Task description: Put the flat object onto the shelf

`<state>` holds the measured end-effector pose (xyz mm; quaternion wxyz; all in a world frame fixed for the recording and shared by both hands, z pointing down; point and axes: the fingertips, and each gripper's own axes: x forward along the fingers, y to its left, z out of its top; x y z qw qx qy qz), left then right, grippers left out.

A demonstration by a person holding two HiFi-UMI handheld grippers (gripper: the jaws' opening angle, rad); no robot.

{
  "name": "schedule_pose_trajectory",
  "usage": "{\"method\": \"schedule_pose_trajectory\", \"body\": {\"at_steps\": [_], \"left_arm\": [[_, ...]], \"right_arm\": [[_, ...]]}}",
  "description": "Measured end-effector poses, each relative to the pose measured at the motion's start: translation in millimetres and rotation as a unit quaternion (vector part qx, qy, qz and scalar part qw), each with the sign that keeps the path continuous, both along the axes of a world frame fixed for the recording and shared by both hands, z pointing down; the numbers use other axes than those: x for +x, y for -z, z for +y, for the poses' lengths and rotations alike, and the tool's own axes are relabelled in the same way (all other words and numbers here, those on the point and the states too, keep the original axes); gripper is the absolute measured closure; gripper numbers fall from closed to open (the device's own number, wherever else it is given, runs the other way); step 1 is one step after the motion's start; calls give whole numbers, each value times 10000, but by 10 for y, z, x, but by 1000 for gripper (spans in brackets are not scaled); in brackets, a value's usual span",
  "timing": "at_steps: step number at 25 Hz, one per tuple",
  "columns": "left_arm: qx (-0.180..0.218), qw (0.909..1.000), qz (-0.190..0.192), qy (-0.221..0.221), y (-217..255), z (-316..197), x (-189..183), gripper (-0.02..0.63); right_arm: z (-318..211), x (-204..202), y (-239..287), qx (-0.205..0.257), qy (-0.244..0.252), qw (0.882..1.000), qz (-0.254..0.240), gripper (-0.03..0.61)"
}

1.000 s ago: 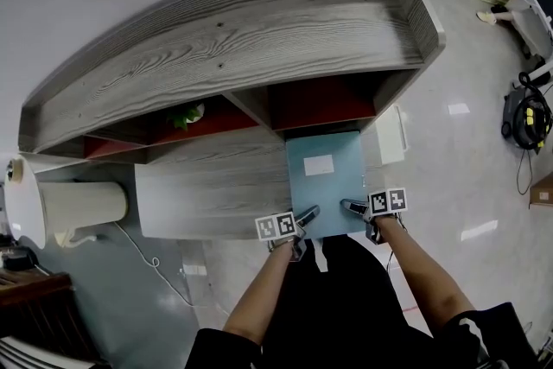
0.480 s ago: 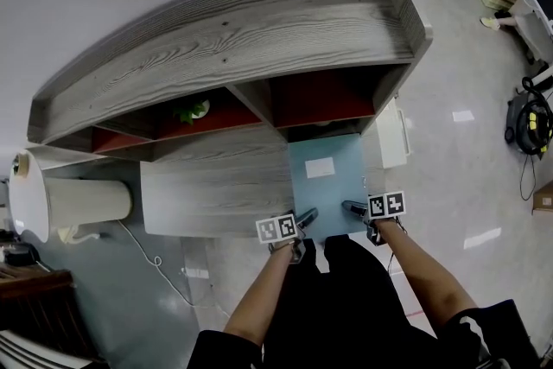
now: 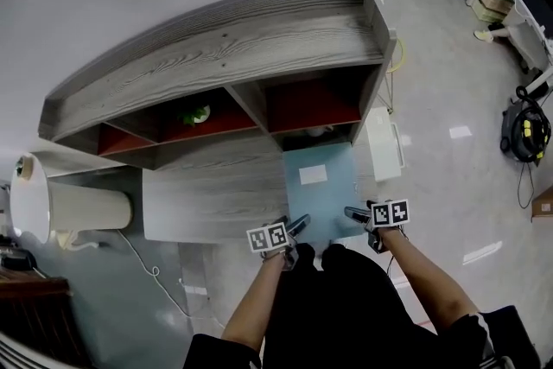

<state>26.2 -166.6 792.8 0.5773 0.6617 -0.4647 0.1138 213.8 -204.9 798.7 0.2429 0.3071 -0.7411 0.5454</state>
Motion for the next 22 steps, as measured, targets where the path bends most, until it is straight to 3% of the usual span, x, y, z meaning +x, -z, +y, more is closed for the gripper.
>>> {"method": "schedule_pose_trajectory", "body": {"at_steps": [5,9,14,20,22], "left_arm": [[733,9972,-65,125,435,-5,-32,217],[1438,9894,-36,198,983,25,-37,218],[2302,9726,294,-135,1694,48,52,219],[3153,9482,92,-367,2455,52,-114,224],[3358,9407,-133,-459,2648,90,-221,224]], "right_arm": [[-10,29,403,597,104,9980,-176,146],[11,11,817,1129,92,9929,-372,152],[61,-153,1567,1876,149,9807,-524,204],[134,-498,2303,2738,165,9605,-462,260],[180,-639,2488,2931,168,9548,-473,281]]}}
